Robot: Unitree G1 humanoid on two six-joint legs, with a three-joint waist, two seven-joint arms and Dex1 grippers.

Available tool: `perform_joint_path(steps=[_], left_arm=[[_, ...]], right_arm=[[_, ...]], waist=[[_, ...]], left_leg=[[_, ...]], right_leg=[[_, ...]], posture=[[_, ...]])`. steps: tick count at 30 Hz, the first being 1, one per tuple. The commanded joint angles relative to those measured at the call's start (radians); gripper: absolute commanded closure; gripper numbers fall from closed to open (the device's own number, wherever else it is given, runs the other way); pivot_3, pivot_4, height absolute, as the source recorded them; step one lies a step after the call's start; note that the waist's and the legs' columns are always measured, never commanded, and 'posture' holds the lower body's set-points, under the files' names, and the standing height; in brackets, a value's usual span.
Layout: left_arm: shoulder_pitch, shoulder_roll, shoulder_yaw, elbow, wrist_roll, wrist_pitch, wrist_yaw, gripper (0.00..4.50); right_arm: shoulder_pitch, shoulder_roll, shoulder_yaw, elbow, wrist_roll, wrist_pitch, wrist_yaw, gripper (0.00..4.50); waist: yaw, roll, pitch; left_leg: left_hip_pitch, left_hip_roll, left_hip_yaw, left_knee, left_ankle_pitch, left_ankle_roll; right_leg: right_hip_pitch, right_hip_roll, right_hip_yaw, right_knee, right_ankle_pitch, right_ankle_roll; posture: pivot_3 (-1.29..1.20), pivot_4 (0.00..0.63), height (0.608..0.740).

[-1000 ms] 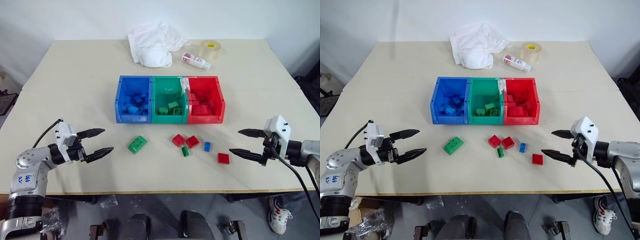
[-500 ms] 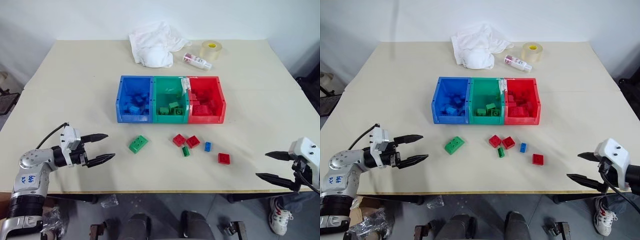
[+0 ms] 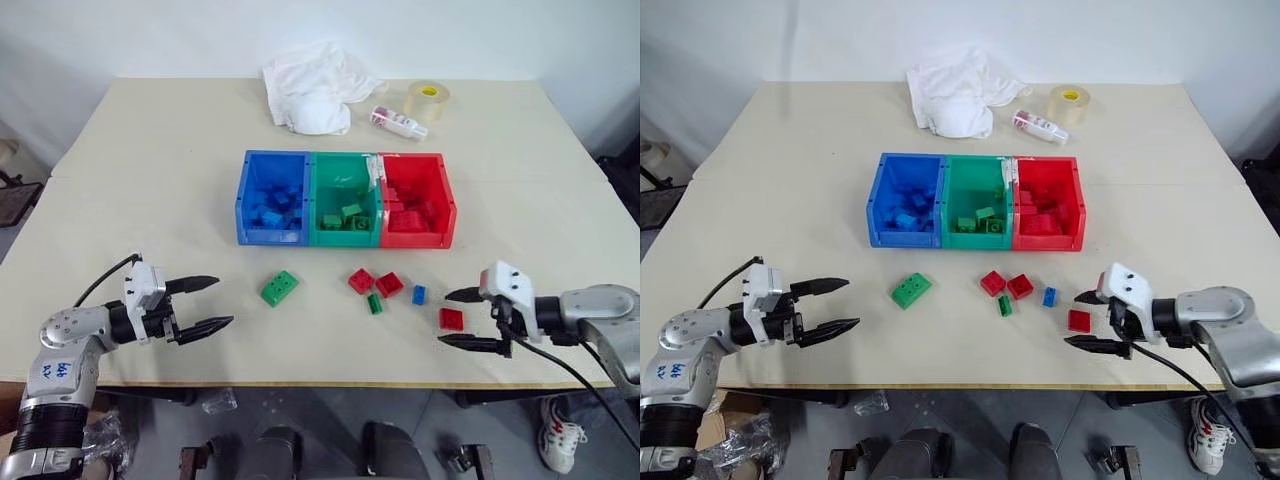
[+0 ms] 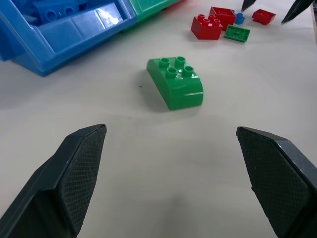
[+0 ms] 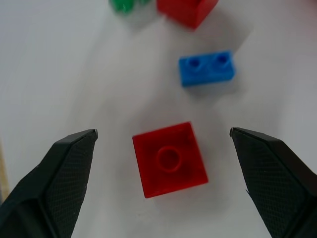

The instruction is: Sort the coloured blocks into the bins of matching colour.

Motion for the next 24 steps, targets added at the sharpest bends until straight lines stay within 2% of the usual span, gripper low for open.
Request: perform_joint_path(steps=[1,3,10,11,15,20,24], left_arm=[[0.029,0.003,0.029,-0.069,-0.028,0.009,0.018,0.00],[0.046,0.002,0.034,-0.084,-0.030,0.014,0.027,0.00],[0.060,-0.002,0.029,-0.100,-0.038,0.019,0.049,0.00],[0.054,-0.005,0.025,-0.097,-0.037,0.018,0.052,0.00],[0.037,-0.010,0.017,-0.087,-0.034,0.017,0.056,0.00],[-0.011,-0.015,0.004,-0.049,-0.021,0.005,0.052,0.00],[-0.045,-0.025,-0.009,-0.021,-0.009,-0.009,0.051,0.00]], right_arm=[[-0.013,0.008,0.030,0.022,-0.029,-0.035,0.017,0.19],[-0.017,0.011,0.033,0.028,-0.034,-0.042,0.019,0.51],[-0.019,0.015,0.004,0.014,-0.017,-0.046,0.017,2.96],[-0.031,0.022,-0.009,0.009,-0.005,-0.041,0.010,3.09],[-0.103,0.054,-0.040,0.009,0.018,-0.018,-0.033,3.08],[-0.435,0.166,-0.029,0.188,-0.010,-0.052,-0.120,3.08],[-0.646,0.263,0.028,0.451,-0.117,-0.159,-0.200,3.08]], waist=[[-0.001,0.000,0.000],[-0.002,0.000,0.000],[0.001,0.000,0.000],[0.001,0.000,0.000],[-0.001,0.000,0.000],[-0.025,0.000,0.000],[-0.032,0.000,0.000]], left_leg=[[0.000,0.001,0.000,0.000,0.000,0.000],[0.000,0.001,0.000,0.000,0.000,0.000],[0.000,0.001,0.000,0.000,0.000,0.000],[0.000,0.001,0.000,0.000,0.000,0.000],[0.000,0.001,0.000,0.000,0.000,0.000],[0.000,0.001,0.001,0.000,0.001,-0.001],[0.000,0.002,0.000,-0.002,0.000,-0.002]], right_leg=[[0.000,0.000,0.000,0.000,0.000,0.000],[0.000,0.001,0.000,0.000,0.000,0.000],[0.000,0.001,0.000,0.000,0.000,0.000],[0.000,0.001,0.000,0.000,0.000,0.000],[0.000,0.001,0.000,0.000,0.000,0.000],[-0.001,0.001,0.000,0.000,0.000,0.000],[-0.002,0.001,-0.001,0.001,0.000,-0.001]], posture=[[0.00,0.150,0.740],[0.00,0.150,0.740],[0.00,0.150,0.740],[0.00,0.150,0.740],[0.00,0.150,0.740],[0.00,0.150,0.740],[0.00,0.150,0.740]])
